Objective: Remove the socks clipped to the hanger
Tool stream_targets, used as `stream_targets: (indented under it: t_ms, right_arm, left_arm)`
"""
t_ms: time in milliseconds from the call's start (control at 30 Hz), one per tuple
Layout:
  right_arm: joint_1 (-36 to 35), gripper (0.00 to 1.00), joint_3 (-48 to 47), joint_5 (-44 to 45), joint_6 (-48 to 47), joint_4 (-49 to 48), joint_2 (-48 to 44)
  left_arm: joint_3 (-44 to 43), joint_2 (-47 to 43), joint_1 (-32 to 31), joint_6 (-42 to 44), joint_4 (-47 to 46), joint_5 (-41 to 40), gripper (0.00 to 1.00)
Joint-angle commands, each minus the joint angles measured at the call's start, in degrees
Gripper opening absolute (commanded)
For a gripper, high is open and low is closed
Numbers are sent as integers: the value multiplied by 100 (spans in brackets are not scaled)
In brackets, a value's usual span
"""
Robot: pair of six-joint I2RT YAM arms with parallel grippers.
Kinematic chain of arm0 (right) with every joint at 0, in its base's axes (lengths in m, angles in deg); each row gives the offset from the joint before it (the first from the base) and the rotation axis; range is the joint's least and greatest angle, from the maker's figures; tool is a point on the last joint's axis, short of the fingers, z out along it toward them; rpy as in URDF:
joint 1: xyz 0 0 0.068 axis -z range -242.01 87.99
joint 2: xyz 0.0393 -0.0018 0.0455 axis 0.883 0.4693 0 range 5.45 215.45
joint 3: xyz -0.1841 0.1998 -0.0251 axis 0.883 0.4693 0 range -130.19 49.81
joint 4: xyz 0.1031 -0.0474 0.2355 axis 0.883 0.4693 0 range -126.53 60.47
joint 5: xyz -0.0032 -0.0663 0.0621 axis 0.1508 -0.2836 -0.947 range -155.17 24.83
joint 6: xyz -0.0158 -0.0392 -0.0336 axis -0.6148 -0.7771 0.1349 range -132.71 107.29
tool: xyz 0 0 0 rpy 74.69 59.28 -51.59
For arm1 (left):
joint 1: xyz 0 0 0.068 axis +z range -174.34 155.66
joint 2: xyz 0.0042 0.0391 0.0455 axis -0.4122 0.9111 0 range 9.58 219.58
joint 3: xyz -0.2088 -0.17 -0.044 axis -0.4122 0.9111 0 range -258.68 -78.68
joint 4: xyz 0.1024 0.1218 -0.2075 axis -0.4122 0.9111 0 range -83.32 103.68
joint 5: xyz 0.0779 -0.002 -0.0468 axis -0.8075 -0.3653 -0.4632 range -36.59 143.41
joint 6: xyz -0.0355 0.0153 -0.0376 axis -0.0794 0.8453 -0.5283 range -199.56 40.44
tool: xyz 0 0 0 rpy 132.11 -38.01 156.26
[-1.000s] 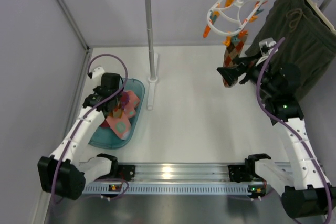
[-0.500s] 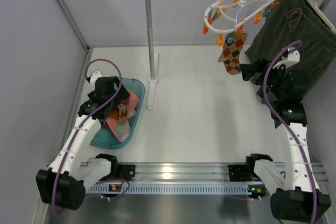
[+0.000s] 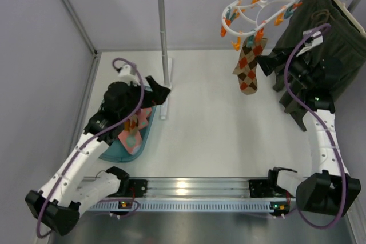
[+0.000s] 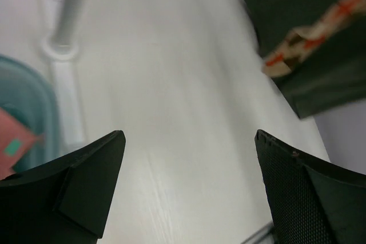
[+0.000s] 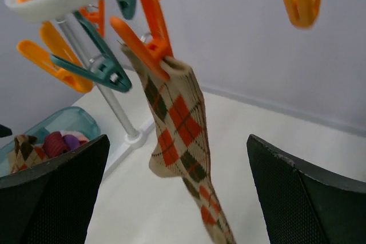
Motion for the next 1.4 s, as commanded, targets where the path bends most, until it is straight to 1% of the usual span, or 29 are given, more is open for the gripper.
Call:
stream_targets:
  t_ms: [0,33,67,133,167,200,233,300,400,433,533,633,700,733,833,933,967,1033,1067,1100,1167,1200,1233,1300,1333,1367]
  right_arm:
    - [65,99,-802,-870,-512,-913,239]
    - [65,99,-934,-913,-618,-834,319]
    - [57,99,-1153,-1062,-689,-816,390]
    - [65,100,-1435,-1229,-830,-903,644]
    - [57,100,-1532,-1491,-839,-973,758]
    - [65,99,-1646,-1572,-830,-1026,1012]
    - [57,99,-1935,-1608,-839,-974,1145]
    - [57,99,-2209,-1740,-987,-825,1504]
    - [65,98,-2570,-1906,-980,-684,1839]
    - [57,97,-2631,-2020,-901,-849,1893]
    - [4,95,-2641,-2284,-681,-1105,2025]
    - [-66,93,-2676,-2434,-672,-1167,2069]
    - [-84,93,-2685,-2522,-427,-1561,2148]
    - [-110,91,-2685,-2601,-148,-1954,2183]
    - [-198,87,-2860,-2672,109,-2151,2385]
    - [-295,82,-2895,-2707,566,-2739,2570]
    - [-312,77,-2913,-2750,793,-2836,2596]
    - [-348,72,-2800,-2734,1006,-3221,2614]
    - [-348,67,-2721,-2698,1137,-3354,2536]
    - [-356,63,-2641,-2663,1138,-3417,2492]
    - [-365,55,-2378,-2506,1016,-3382,2342]
    - [-383,51,-2299,-2444,911,-3313,2211]
    - [-426,47,-2176,-2374,788,-2990,2140]
    - [-540,39,-2061,-2145,279,-2567,1938]
    - [-585,34,-2008,-2014,51,-2321,1859]
    - [-629,33,-1990,-1795,-413,-1762,1728]
  left_arm:
    - [22,276,-1105,615,-1334,659,99]
    - [66,372,-1517,738,-1666,693,99]
    - [145,391,-1643,756,-1852,981,99]
    - [356,452,-1862,748,-2431,1359,98]
    - [418,513,-1907,739,-2608,1544,99]
    - [470,566,-1942,739,-2749,1920,99]
    - [523,593,-2047,765,-2846,2046,99]
    - [532,716,-2197,861,-2961,2300,99]
    - [515,812,-2566,1134,-2970,2372,99]
    - [506,839,-2741,1230,-2970,2355,99]
    - [462,909,-2988,1284,-2988,2311,99]
    - [401,979,-3059,1284,-2988,2346,99]
    - [392,997,-3076,1292,-2996,2363,99]
    - [401,1015,-3094,1310,-3023,2355,99]
    - [427,1111,-3120,1275,-3128,2337,99]
    - [366,1243,-3147,1240,-3190,2320,99]
    - [331,1330,-3156,1240,-3190,2302,98]
    - [260,1375,-3173,1222,-3181,2144,99]
    - [234,1410,-3173,1214,-3190,1996,98]
    - [216,1419,-3173,1144,-3190,1655,99]
    - [129,1480,-3173,1091,-3172,1301,99]
    - [85,1568,-3182,1082,-3172,1178,99]
    - [49,1629,-3173,1073,-3172,890,99]
    - [-91,1839,-3191,1090,-3172,633,99]
    - [-152,1911,-3191,1090,-3172,310,99]
    - [-266,2007,-3191,1108,-3181,72,99]
